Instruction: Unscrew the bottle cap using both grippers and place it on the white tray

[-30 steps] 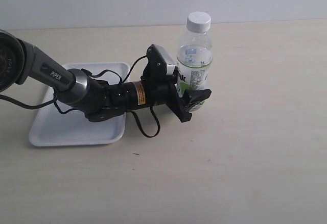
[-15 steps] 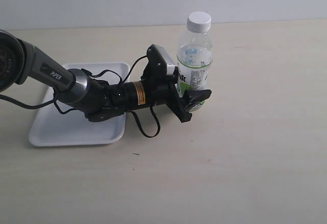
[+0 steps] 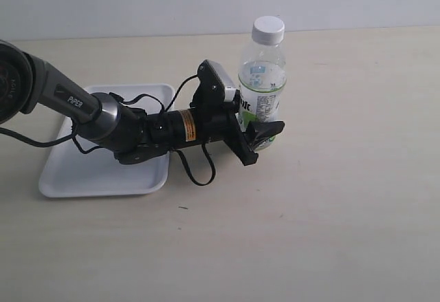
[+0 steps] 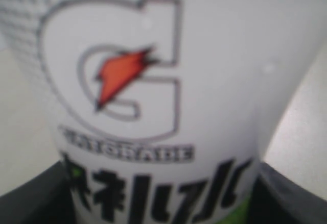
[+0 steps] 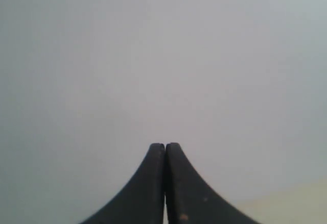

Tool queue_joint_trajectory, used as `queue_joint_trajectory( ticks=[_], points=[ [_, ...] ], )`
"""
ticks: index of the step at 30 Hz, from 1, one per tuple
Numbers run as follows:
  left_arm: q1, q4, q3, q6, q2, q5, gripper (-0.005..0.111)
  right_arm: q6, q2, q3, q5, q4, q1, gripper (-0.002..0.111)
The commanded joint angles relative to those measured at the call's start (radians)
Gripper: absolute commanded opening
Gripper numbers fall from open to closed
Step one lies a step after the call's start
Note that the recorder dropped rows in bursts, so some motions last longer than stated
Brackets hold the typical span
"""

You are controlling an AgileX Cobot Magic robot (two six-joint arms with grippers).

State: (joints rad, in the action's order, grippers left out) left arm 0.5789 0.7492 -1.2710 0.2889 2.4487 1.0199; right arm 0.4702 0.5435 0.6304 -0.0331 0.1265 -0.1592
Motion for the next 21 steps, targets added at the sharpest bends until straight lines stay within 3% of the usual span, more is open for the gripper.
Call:
queue_joint_trajectory(
  ticks=[1,5,8,21],
  points=[
    [-0.001,0.006,-0.001,-0.005,-0.017,0.005,0.0,-0.182,0.374,0.343,-0.513,-0.014,-0.004,0.0],
    [-0.001,0.005,-0.001,-0.015,-0.017,0.005,0.0,-0.424,0.691,0.651,-0.975,-0.188,-0.004,0.0],
    [-0.001,0.019,-0.001,-0.024,-0.017,0.005,0.0,-0.493,0.857,0.823,-1.188,-0.327,0.003,0.0],
    [-0.001,0.026,-0.001,-0.024,-0.017,0.005,0.0,-0.522,1.117,1.01,-1.188,-0.213,0.407,0.0]
  ],
)
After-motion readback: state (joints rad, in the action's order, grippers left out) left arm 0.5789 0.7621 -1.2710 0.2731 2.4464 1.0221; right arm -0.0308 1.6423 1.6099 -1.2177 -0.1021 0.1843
